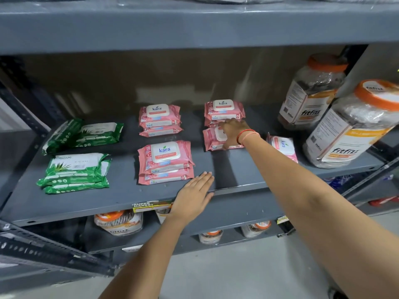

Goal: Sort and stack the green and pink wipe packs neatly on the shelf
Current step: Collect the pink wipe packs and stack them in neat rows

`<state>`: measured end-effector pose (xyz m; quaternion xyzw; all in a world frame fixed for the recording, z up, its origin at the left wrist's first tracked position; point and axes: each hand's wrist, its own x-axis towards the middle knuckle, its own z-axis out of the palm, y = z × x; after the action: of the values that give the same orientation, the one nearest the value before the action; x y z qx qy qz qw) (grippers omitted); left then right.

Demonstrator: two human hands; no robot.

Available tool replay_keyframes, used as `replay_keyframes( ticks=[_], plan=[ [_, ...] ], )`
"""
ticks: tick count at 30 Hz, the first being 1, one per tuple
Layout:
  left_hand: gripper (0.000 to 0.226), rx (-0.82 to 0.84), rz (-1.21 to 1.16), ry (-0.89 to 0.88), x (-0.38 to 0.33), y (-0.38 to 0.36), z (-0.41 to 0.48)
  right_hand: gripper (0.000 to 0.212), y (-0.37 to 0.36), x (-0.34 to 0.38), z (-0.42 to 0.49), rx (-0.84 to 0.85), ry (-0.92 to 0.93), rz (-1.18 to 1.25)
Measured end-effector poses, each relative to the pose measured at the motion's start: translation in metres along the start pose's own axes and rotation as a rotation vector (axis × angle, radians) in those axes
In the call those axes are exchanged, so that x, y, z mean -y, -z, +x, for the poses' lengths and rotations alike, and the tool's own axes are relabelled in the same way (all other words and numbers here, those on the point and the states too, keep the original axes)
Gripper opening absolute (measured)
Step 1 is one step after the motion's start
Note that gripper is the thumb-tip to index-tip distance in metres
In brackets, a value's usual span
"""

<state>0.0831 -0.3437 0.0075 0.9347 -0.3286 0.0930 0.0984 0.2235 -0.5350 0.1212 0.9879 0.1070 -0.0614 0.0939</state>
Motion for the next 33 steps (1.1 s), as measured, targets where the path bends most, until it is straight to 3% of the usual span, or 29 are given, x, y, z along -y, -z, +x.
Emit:
replay_keyframes(
  ticks=[8, 15, 18, 25, 30, 33],
  plan=[
    [0.051, -0.003, 0.037, 0.004, -0.003, 0.001, -0.001, 0.077, -0.004, -0.014, -0.042, 0.120, -0.040, 0.124],
    [0.051, 0.019, 0.047, -0.006, -0.001, 0.000, 0.000, 0.106, -0.010, -0.022, -0.052, 0.216, -0.053, 0.293],
    [0.052, 0.022, 0.057, -0.003, -0.001, 0.000, 0.000, 0.092, -0.007, -0.021, -0.054, 0.259, -0.025, 0.338],
    [0.051, 0.029, 0.070, -0.018, -0.001, -0.001, 0.000, 0.064, -0.014, -0.001, -0.061, 0.033, -0.227, 0.284],
    [0.051, 0.036, 0.056, -0.024, 0.000, -0.002, 0.000, 0.075, -0.022, 0.021, -0.070, -0.114, -0.572, 0.301],
    [0.051, 0.043, 0.049, -0.029, 0.001, -0.002, 0.000, 0.083, -0.012, 0.004, -0.070, -0.085, -0.599, 0.418]
  ],
)
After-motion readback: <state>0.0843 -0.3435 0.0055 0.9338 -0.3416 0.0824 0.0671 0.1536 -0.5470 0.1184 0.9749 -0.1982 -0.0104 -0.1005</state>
